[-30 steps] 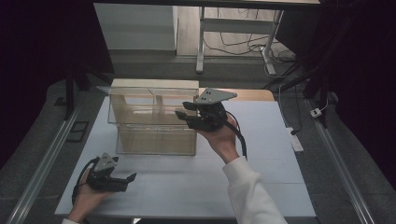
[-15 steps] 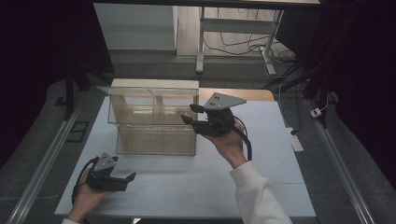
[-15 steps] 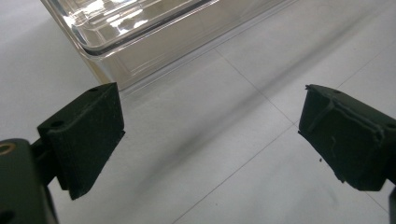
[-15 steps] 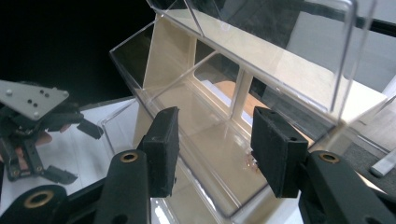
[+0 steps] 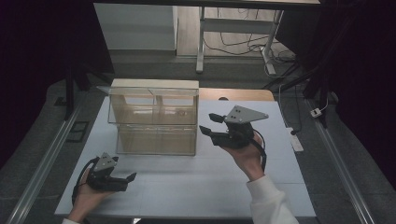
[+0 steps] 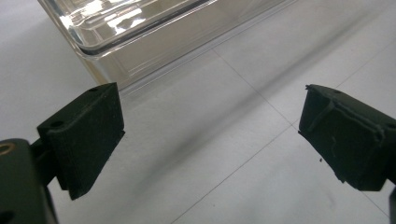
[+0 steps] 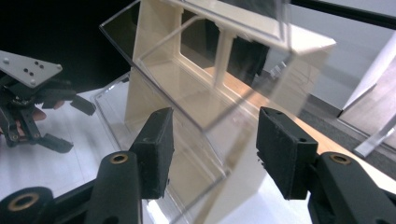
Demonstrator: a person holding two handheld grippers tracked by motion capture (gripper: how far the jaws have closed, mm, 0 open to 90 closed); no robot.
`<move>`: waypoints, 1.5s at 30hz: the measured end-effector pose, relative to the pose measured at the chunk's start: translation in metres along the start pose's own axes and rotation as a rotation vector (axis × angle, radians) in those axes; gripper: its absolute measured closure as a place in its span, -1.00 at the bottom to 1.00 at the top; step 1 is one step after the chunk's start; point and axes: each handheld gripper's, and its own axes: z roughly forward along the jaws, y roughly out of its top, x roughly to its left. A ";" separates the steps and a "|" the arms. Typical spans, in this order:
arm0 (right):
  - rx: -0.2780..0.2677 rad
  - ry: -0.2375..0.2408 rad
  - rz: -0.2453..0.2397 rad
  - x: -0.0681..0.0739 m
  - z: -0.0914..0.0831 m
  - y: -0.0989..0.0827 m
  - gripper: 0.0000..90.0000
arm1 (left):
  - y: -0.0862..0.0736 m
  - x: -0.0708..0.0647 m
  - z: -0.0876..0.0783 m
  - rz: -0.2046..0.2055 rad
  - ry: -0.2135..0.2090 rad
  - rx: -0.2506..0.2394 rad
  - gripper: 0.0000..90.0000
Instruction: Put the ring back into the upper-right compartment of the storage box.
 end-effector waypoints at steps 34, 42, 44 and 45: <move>0.196 -0.211 0.112 -0.034 -0.099 -0.160 -0.15 | 0.002 -0.008 -0.001 0.024 -0.001 -0.007 -0.84; 0.210 -0.216 0.142 -0.037 -0.104 -0.183 -0.13 | 0.003 -0.010 0.000 0.029 -0.002 -0.007 -0.84; 0.218 -0.219 0.142 -0.038 -0.104 -0.187 -0.13 | 0.004 -0.011 0.000 0.033 -0.004 -0.009 -0.84; 0.226 -0.220 0.141 -0.038 -0.103 -0.189 -0.13 | 0.004 -0.012 0.000 0.033 -0.004 -0.010 -0.84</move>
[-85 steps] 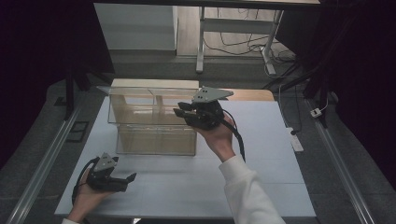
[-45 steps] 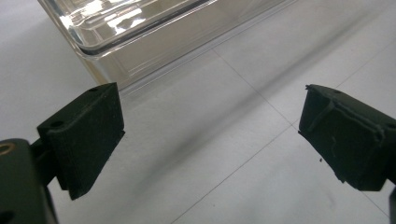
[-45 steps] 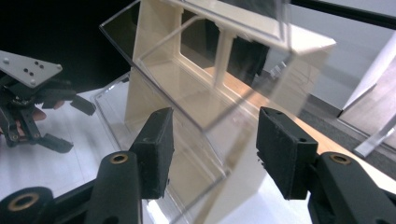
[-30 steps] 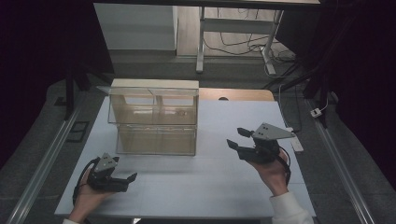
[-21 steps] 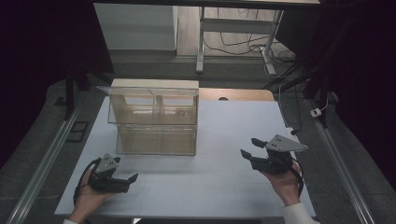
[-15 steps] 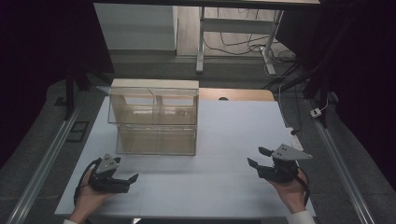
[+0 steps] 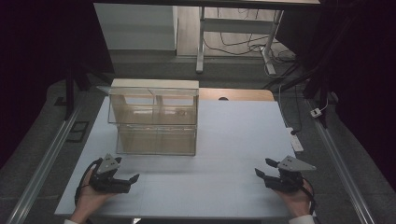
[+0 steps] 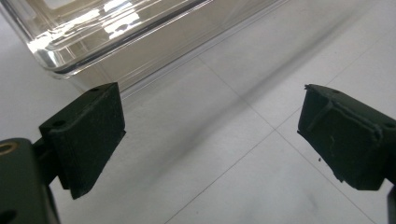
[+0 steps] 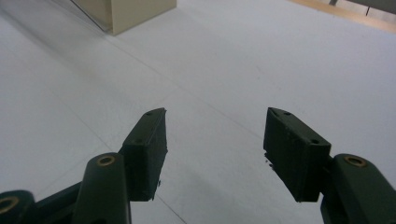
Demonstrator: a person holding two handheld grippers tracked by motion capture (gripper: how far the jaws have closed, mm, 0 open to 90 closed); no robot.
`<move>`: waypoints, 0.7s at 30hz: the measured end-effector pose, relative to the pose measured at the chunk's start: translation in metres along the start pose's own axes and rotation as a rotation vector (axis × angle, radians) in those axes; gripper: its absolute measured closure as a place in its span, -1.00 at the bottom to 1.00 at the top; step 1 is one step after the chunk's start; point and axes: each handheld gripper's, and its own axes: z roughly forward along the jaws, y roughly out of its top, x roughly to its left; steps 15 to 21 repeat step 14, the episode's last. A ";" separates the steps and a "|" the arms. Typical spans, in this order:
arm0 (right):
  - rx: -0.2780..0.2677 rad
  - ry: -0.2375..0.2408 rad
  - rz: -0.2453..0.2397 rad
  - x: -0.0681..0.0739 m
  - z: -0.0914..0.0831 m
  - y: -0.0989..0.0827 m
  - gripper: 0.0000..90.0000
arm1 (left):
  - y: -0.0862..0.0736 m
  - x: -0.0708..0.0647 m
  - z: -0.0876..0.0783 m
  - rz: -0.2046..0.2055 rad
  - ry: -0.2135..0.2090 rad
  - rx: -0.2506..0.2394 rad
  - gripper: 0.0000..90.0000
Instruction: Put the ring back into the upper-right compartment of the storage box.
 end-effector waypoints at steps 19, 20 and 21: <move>0.011 -0.012 -0.018 -0.002 -0.002 -0.004 -0.18 | 0.000 0.000 0.000 -0.002 -0.002 -0.003 -0.84; 0.011 -0.012 -0.018 -0.002 -0.002 -0.004 -0.18 | 0.000 0.000 0.000 -0.002 -0.002 -0.003 -0.84; 0.011 -0.012 -0.018 -0.002 -0.002 -0.004 -0.18 | 0.000 0.000 0.000 -0.002 -0.002 -0.003 -0.84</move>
